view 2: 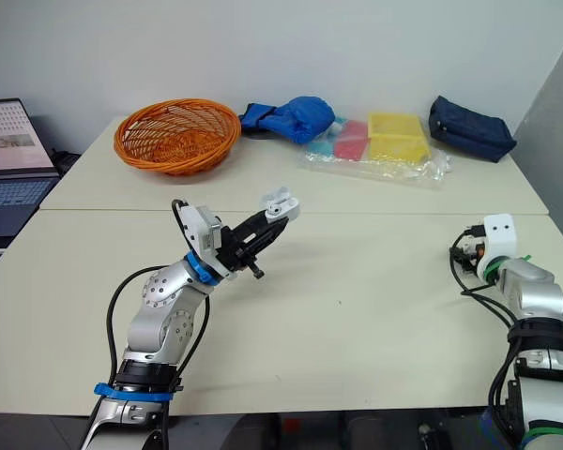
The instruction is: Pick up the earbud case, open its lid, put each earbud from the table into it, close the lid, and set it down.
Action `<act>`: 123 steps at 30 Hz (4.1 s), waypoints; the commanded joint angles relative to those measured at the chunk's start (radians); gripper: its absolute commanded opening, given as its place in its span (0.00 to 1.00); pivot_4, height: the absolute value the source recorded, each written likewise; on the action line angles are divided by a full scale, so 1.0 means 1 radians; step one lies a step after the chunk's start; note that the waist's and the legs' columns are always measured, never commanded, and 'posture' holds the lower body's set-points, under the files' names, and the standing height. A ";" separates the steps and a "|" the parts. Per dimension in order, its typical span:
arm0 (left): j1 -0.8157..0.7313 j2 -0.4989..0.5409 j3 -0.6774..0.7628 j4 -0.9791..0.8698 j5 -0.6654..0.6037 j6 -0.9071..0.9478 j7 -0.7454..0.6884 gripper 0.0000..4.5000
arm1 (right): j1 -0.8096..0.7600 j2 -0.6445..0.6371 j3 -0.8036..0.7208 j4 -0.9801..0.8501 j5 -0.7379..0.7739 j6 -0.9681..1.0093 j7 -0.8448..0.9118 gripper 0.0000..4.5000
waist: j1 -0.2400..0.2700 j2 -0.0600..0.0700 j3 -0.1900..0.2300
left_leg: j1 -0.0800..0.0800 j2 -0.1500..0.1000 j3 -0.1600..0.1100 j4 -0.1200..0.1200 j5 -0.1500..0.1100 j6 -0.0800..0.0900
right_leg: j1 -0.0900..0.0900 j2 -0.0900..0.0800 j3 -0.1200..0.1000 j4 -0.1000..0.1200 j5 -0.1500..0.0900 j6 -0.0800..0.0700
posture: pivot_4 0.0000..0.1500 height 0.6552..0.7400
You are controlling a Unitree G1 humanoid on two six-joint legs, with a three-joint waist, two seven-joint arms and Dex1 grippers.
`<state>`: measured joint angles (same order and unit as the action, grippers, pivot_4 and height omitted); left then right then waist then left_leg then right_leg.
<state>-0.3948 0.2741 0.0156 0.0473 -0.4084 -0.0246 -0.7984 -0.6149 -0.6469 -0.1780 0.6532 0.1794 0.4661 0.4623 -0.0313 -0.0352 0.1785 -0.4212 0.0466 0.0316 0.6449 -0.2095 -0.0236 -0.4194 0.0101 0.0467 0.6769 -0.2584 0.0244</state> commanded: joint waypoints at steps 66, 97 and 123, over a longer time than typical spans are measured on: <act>0.069 -0.013 -0.014 -0.106 -0.007 0.020 0.027 0.17 | 0.548 -0.592 0.165 -0.290 -0.162 -0.374 0.797 0.44 | 0.001 0.000 0.001 | 0.014 0.000 -0.001 -0.001 0.000 0.000 | 0.014 -0.002 -0.002 -0.003 -0.001 -0.001 | 1.00 1.00; 0.062 -0.014 -0.006 -0.088 0.000 0.004 0.030 0.17 | 0.536 -0.610 0.206 -0.245 -0.222 -0.425 0.809 0.08 | 0.006 -0.004 -0.002 | 0.014 -0.001 0.000 0.001 0.000 0.000 | 0.015 -0.004 -0.001 -0.003 -0.003 -0.004 | 1.00 1.00; -0.020 -0.034 -0.016 -0.011 -0.003 -0.024 -0.013 0.17 | -0.012 0.417 0.136 -1.007 0.325 0.264 0.030 0.08 | 0.004 -0.001 0.000 | -0.003 0.000 -0.003 0.000 0.000 -0.001 | -0.002 -0.005 -0.001 0.001 0.000 -0.002 | 1.00 1.00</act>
<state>-0.3958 0.2401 0.0031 0.0546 -0.4077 -0.0294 -0.8017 -0.6064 -0.2337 -0.0518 -0.3356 0.5062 0.7612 0.5083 -0.0275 -0.0363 0.1786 -0.4244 0.0463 0.0284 0.6445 -0.2098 -0.0243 -0.4212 0.0050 0.0450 0.6779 -0.2587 0.0227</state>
